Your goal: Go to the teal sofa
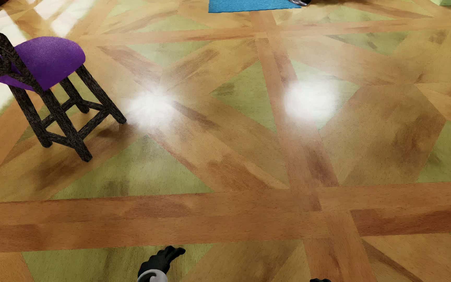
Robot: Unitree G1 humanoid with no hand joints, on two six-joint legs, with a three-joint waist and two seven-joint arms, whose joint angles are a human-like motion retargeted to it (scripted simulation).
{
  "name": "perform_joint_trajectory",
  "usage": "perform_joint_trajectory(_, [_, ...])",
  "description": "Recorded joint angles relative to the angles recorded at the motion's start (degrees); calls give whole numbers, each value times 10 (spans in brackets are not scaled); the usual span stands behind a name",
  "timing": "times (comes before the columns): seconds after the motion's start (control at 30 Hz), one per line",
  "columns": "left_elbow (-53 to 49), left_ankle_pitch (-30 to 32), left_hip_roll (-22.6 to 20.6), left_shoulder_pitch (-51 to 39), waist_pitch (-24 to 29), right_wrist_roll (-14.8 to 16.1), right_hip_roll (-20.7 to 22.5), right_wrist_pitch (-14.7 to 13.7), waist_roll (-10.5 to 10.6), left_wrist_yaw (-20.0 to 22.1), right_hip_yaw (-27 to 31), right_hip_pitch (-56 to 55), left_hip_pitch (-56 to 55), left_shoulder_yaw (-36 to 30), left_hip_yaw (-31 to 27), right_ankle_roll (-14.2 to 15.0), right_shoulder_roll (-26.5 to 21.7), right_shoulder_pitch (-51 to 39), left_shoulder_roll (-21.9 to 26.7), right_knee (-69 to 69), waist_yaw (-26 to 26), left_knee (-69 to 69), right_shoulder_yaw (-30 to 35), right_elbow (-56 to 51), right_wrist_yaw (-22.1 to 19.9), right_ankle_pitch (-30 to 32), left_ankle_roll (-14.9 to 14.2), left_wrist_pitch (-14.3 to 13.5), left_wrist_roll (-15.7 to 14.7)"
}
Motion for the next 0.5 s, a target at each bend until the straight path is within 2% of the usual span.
perform_joint_trajectory(0.03, [-9,-5,2,-11,-2,-3,11,1,3,-3,-14,-7,16,-11,-5,-10,3,-7,3,-88,-4,-11,-2,1,3,8,0,-12,1])
perform_joint_trajectory(0.07, [-18,-9,3,-21,-6,-5,28,3,7,-9,-19,-9,31,-26,-10,-2,8,-11,5,-180,-8,-24,-7,3,5,27,-1,-22,3])
perform_joint_trajectory(0.1, [-25,-11,3,-30,-9,-6,45,6,11,-15,-18,-8,46,-41,-16,25,14,-13,5,-270,-10,-37,-15,6,7,52,-1,-30,5])
perform_joint_trajectory(0.13, [-30,-12,4,-38,-12,-6,61,8,14,-21,-12,-1,62,-55,-23,32,21,-13,4,-354,-12,-50,-24,8,7,66,-1,-36,5])
perform_joint_trajectory(0.2, [-38,-21,3,-41,-17,-10,79,11,21,-29,15,-5,90,-77,-39,79,31,-8,-5,-401,-14,-54,-37,14,10,62,-1,-43,2])
perform_joint_trajectory(0.27, [-43,-16,14,-28,-21,-23,92,13,29,-30,13,13,125,-89,-51,13,41,-2,-10,-385,-17,-55,-38,30,18,136,-3,-45,-2])
perform_joint_trajectory(0.3, [-40,1,22,-16,-24,-29,98,16,35,-29,8,30,139,-91,-57,-4,46,1,-13,-380,-18,-47,-39,41,22,161,-6,-39,-4])
perform_joint_trajectory(0.37, [-20,63,46,15,-32,-41,110,23,53,-28,-14,60,149,-90,-68,-10,55,5,-15,-369,-18,-13,-42,69,28,137,-7,-10,0])
perform_joint_trajectory(0.4, [-6,107,58,29,-36,-48,118,25,62,-32,-24,78,144,-93,-76,-18,58,5,-14,-368,-17,15,-41,82,34,122,-17,5,5])
perform_joint_trajectory(0.43, [6,149,70,41,-38,-55,126,24,69,-42,-35,92,133,-102,-81,-30,60,5,-6,-365,-18,55,-39,91,40,106,-34,13,12])
perform_joint_trajectory(0.47, [14,185,83,49,-39,-61,133,19,75,-54,-45,100,109,-118,-84,-47,63,2,8,-351,-18,117,-36,95,43,87,-63,11,23])
perform_joint_trajectory(0.5, [16,225,100,55,-38,-65,141,11,80,-67,-56,103,73,-132,-83,-61,66,-3,30,-328,-20,197,-31,97,42,64,-113,2,32])
